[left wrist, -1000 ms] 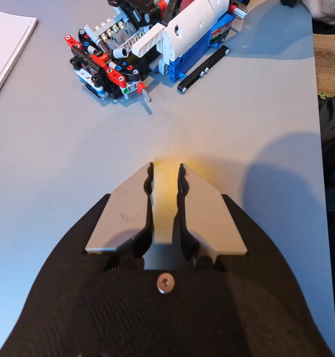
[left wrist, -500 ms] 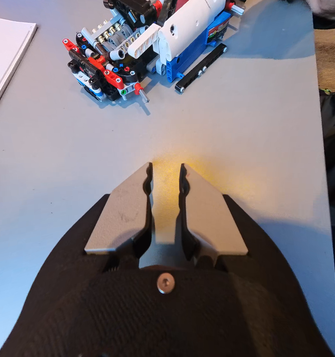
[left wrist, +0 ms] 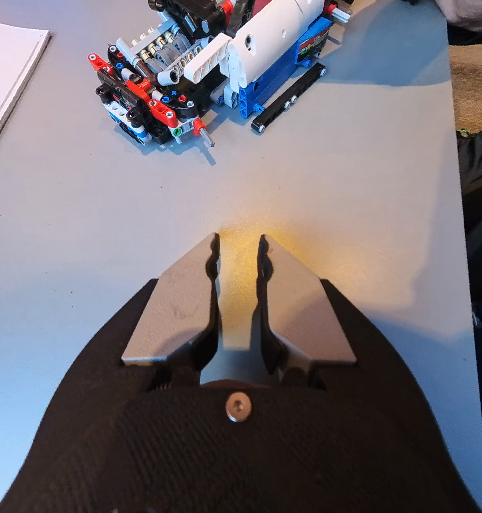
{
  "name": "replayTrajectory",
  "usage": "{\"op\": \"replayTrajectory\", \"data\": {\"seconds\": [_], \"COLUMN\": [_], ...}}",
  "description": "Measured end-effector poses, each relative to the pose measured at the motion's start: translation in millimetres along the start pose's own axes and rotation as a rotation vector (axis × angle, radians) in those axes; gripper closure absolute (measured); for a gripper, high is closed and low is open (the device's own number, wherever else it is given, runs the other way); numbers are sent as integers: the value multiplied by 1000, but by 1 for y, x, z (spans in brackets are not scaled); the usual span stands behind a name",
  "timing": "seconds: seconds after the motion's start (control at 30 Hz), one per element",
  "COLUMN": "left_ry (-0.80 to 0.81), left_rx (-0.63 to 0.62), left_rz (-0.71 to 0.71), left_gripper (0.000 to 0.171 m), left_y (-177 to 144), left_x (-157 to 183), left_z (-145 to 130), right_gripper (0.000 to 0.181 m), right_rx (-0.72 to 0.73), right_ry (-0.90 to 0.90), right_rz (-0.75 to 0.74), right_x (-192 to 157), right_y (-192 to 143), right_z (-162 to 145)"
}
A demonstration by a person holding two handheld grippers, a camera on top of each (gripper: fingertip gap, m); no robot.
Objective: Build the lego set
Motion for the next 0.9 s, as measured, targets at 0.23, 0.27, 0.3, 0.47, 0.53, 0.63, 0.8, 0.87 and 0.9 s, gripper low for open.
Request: {"op": "replayTrajectory", "data": {"seconds": [0.23, 0.27, 0.3, 0.47, 0.53, 0.63, 0.8, 0.87, 0.9], "left_ry": [-3, -3, -3, -3, -1, 12, 83, 86, 88], "left_rx": [0, 0, 0, 0, 0, 0, 6, 6, 7], "left_rz": [-5, -5, -5, -5, -3, -9, 1, 3, 9], "left_gripper": [146, 146, 146, 146, 146, 147, 146, 145, 144], "left_y": [0, 0, 0, 0, 0, 1, 9, 14, 16], "left_x": [0, 0, 0, 0, 0, 2, 13, 17, 18], "left_z": [0, 0, 0, 0, 0, 1, 14, 22, 25], "right_gripper": [181, 181, 181, 181, 181, 181, 179, 177, 176], "right_rx": [5, 6, 7, 9, 10, 17, 34, 11, -8], "right_ry": [0, 1, 2, 2, 3, 23, 83, 121, 141], "right_rz": [2, 3, 3, 4, 3, 3, 35, 71, 98], "right_x": [0, 0, 0, 0, 0, 3, 7, 7, 5], "right_y": [0, -1, -1, -1, -1, -2, -6, -8, -10], "right_z": [0, 0, 0, 1, 1, 1, 1, -1, -3]}}
Point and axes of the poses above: each gripper's, where its closed fingertips meet, y out along the fingers, z out of its top, x = y × z across the jaws, the point moved 3 cm from there along -y, back along the fingers, and after that the axes turned 12 degrees about -x, right-handed, at the moved point
